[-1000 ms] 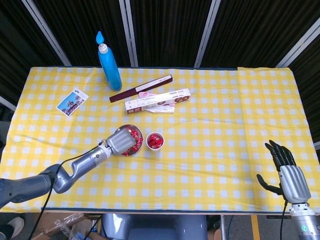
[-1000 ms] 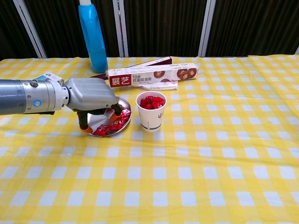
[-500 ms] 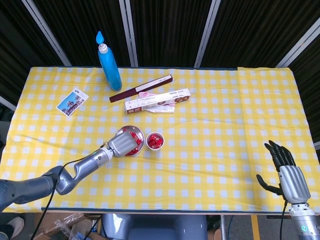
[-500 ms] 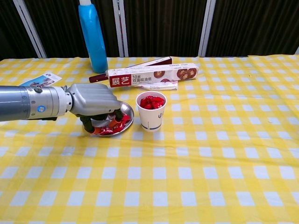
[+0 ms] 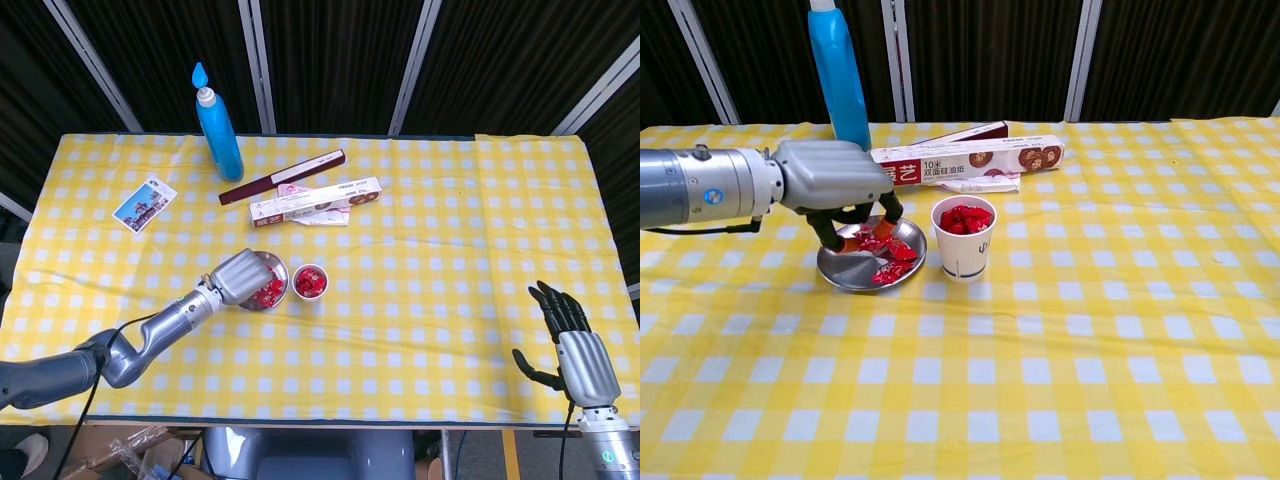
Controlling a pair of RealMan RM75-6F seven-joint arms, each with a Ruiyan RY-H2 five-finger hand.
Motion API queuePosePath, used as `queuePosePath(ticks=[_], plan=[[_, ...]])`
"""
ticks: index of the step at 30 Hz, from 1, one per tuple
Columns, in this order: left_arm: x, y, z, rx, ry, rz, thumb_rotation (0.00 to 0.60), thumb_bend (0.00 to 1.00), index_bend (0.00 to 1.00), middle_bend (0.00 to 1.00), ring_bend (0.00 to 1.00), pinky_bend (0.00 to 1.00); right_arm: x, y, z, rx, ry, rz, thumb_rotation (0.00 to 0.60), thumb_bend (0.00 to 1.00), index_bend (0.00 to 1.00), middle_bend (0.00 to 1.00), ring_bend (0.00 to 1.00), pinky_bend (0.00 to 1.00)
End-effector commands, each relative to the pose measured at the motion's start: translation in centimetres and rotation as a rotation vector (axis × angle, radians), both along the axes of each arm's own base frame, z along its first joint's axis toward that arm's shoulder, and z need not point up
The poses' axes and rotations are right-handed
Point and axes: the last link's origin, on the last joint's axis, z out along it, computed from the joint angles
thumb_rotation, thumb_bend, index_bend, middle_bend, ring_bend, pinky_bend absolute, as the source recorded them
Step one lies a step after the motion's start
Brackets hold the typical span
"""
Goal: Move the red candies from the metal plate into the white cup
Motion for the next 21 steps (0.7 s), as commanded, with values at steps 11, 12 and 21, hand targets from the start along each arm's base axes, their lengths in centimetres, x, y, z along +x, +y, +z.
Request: queuePosePath(ticks=[11, 12, 21], plan=[[6.7, 0.7, 1.8, 0.056, -0.194, 0.016, 0.6, 0.41, 0.53, 0.95, 0.97, 1.0, 0.0, 0.0, 0.1, -0.005, -0.001, 0.003, 0.6, 0.39, 0.0, 0.0, 0.0, 0.0], [7.1, 0.6, 1.4, 0.056, -0.2, 0.021, 0.6, 0.41, 0.53, 0.95, 0.97, 1.0, 0.0, 0.0, 0.1, -0.006, -0.002, 0.003, 0.6, 0.39, 0.0, 0.0, 0.0, 0.0], [9.1, -0.1, -2.2, 0.04, -0.2, 0.051, 0.6, 0.4, 0.52, 0.95, 0.97, 1.0, 0.0, -0.1, 0.2, -0.005, -0.007, 0.004, 0.6, 0.39, 0.0, 0.0, 0.0, 0.0]])
